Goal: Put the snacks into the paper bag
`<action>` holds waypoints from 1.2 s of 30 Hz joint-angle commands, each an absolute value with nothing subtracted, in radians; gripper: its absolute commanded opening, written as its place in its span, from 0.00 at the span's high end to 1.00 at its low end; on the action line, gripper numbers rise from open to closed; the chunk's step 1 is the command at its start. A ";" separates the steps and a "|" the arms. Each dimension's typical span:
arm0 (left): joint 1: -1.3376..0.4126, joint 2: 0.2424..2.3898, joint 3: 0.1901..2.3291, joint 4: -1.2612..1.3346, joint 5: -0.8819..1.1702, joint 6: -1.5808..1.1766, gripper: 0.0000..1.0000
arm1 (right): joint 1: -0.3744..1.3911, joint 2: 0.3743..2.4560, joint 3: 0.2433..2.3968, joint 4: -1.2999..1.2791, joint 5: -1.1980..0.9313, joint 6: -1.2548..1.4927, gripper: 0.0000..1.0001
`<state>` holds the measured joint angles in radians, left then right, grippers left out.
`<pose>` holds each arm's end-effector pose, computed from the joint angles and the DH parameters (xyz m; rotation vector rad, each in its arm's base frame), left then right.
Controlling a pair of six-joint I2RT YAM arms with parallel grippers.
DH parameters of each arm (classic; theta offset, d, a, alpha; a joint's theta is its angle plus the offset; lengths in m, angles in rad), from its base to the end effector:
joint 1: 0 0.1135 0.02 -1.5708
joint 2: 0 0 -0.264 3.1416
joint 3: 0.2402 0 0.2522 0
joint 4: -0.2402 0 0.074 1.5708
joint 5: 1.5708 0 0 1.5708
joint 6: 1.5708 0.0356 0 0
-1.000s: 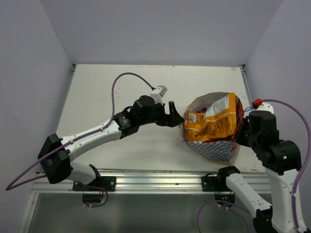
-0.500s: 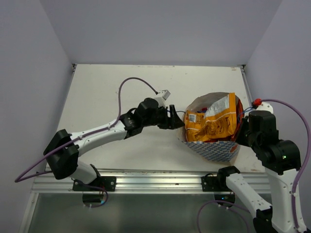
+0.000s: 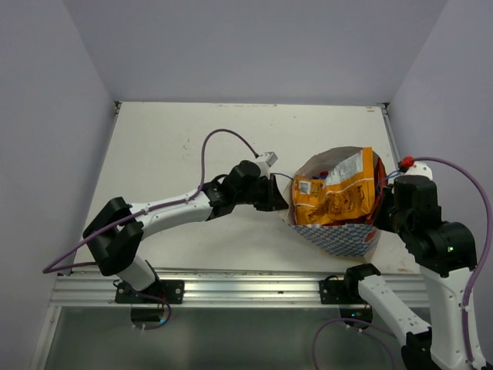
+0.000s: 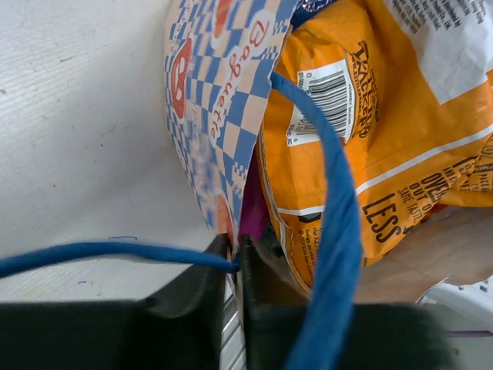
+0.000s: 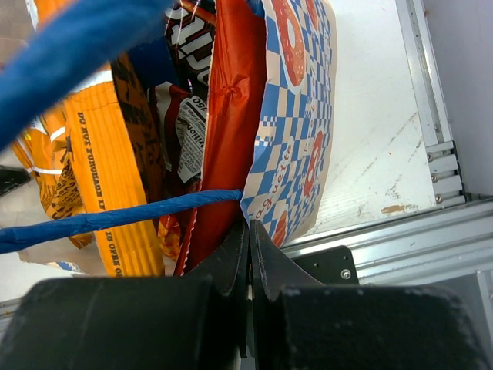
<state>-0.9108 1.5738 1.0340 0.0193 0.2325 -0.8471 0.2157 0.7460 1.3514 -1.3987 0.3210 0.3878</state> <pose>0.2118 -0.2863 0.2490 0.2339 2.3453 -1.2245 0.0698 0.0038 0.4046 0.3511 2.2879 -0.0759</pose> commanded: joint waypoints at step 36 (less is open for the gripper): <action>-0.988 1.285 1.344 -0.555 -0.495 -0.792 1.00 | 0.695 1.227 1.384 -0.923 0.258 0.499 1.00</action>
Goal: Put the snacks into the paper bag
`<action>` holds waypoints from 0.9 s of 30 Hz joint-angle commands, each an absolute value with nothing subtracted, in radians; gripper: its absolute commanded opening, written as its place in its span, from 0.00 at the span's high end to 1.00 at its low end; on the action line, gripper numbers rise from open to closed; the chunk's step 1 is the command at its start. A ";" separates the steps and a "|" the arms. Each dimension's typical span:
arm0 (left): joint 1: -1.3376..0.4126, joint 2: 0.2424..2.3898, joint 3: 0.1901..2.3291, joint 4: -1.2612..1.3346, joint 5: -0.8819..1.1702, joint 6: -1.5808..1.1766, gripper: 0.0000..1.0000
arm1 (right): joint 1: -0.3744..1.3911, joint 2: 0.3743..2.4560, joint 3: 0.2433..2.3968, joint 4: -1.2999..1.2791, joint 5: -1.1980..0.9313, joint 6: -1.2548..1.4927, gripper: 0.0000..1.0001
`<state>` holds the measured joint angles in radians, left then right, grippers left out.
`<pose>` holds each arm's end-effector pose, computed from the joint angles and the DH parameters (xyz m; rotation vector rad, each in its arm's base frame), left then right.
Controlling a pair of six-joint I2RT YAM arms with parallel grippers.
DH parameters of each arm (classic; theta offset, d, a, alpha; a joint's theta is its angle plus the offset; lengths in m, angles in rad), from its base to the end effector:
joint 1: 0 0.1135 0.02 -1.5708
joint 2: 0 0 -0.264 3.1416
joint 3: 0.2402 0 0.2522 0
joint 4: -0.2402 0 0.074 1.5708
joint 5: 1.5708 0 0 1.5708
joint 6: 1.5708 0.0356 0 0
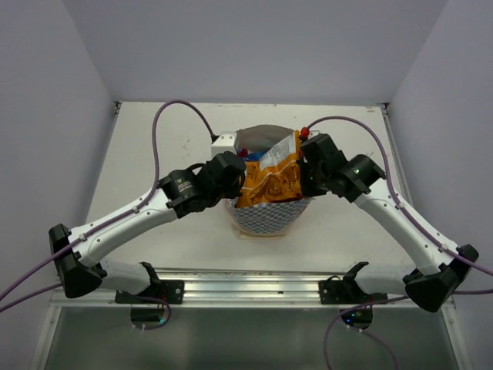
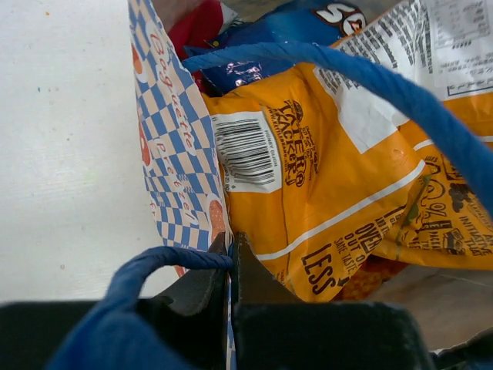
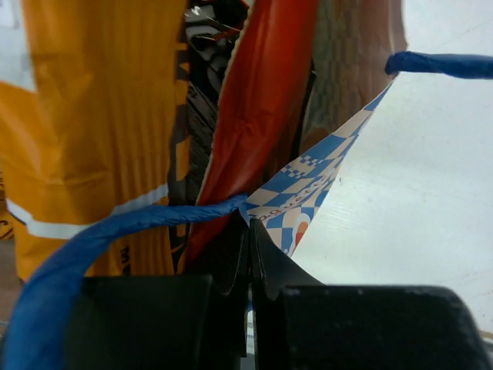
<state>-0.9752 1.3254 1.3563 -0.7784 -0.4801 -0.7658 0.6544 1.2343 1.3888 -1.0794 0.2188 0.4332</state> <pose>0.1686 -0.2195 0.3654 -0.0039 2.2470 -0.3935 0.1881 0.1345 0.3728 -0.1826 2.4682 0.1958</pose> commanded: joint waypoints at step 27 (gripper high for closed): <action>-0.966 1.279 1.429 -0.672 -0.538 -0.703 1.00 | 0.979 1.385 1.612 -1.101 0.549 0.568 1.00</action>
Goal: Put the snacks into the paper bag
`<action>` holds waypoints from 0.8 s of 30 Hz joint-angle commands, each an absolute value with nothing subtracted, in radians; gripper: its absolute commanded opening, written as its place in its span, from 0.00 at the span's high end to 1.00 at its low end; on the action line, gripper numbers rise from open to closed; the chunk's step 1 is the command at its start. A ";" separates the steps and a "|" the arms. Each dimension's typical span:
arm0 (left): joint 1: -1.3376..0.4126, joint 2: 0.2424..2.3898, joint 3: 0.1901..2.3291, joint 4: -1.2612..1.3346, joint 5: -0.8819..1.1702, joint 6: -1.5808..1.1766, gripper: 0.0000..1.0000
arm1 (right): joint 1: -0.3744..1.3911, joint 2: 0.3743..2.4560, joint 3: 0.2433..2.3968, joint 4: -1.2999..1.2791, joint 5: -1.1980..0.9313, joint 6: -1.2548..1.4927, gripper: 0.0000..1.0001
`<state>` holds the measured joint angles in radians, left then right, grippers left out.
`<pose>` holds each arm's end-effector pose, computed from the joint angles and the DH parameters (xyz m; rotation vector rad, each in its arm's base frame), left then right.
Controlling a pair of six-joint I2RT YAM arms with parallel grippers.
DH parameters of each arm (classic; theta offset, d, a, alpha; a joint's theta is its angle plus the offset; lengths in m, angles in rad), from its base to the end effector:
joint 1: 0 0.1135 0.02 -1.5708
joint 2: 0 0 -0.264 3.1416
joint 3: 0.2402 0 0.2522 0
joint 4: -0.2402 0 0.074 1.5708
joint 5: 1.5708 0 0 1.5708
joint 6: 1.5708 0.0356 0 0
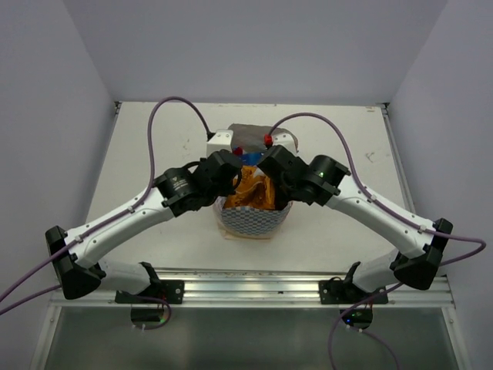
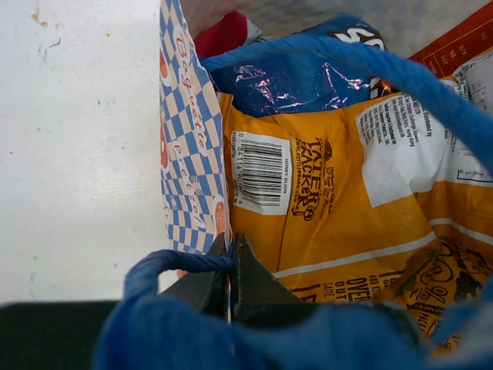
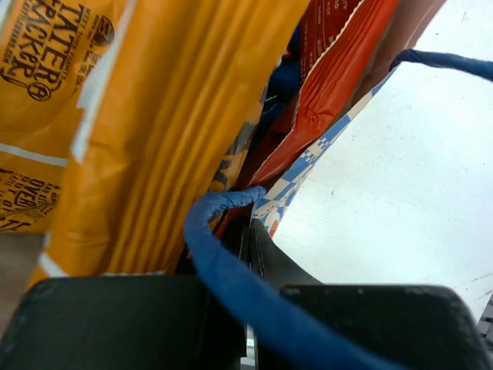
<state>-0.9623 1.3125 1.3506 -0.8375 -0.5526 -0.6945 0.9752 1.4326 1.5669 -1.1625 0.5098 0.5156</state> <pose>0.1684 -0.2090 0.3632 0.0431 2.2374 -0.2390 0.1673 0.2159 0.3773 -0.3787 2.3852 -0.0068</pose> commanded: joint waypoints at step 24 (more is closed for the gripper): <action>-0.957 1.144 1.738 -0.880 -0.997 -0.611 0.00 | 0.977 1.243 1.882 -1.399 0.758 0.676 0.18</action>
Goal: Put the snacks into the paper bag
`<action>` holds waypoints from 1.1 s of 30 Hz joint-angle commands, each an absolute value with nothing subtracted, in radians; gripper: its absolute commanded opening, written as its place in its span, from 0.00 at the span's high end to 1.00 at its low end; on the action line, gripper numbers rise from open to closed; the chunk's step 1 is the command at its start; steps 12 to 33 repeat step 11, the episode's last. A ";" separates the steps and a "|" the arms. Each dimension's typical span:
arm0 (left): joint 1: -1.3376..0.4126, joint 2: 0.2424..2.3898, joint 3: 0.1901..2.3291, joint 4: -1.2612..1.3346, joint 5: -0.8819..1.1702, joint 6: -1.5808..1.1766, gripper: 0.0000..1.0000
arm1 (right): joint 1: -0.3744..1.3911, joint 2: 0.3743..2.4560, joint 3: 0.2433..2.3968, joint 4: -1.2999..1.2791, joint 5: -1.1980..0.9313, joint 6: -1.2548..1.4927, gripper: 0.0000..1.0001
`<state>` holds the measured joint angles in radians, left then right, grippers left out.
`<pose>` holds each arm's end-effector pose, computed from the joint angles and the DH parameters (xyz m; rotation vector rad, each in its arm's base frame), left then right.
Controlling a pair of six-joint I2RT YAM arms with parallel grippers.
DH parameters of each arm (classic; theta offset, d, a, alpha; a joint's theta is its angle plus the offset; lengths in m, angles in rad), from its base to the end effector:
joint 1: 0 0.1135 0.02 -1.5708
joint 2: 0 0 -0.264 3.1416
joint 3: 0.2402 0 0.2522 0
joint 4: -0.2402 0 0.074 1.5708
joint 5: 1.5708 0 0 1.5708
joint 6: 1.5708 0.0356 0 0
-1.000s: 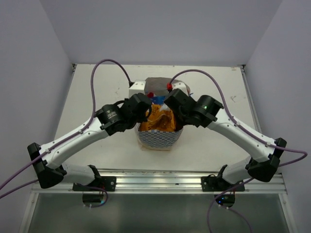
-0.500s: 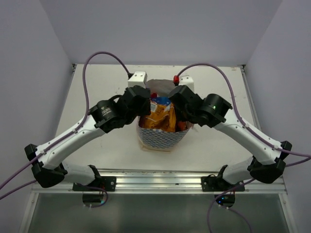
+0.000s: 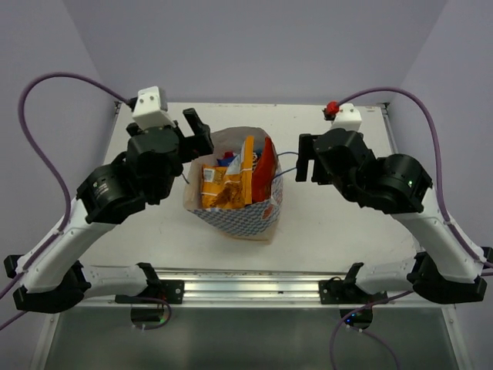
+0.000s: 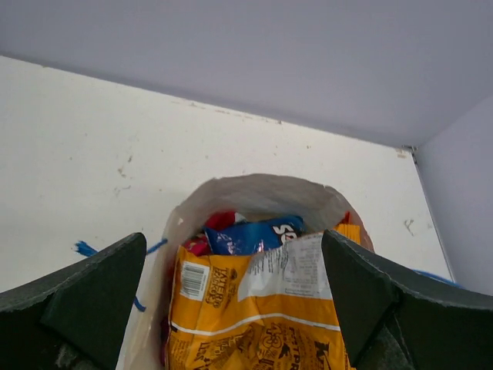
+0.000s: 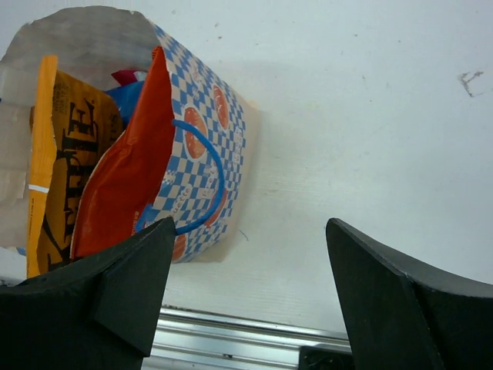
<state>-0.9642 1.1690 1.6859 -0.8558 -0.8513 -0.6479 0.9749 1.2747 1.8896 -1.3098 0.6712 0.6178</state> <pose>0.1314 -0.1425 0.4973 -0.2738 1.7835 -0.3382 0.1231 0.1421 0.4911 -0.0350 2.1013 0.1883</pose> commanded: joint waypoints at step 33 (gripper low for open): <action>-0.936 1.101 1.720 -0.900 -1.057 -0.598 0.00 | 0.979 1.201 1.847 -1.542 0.836 0.790 0.12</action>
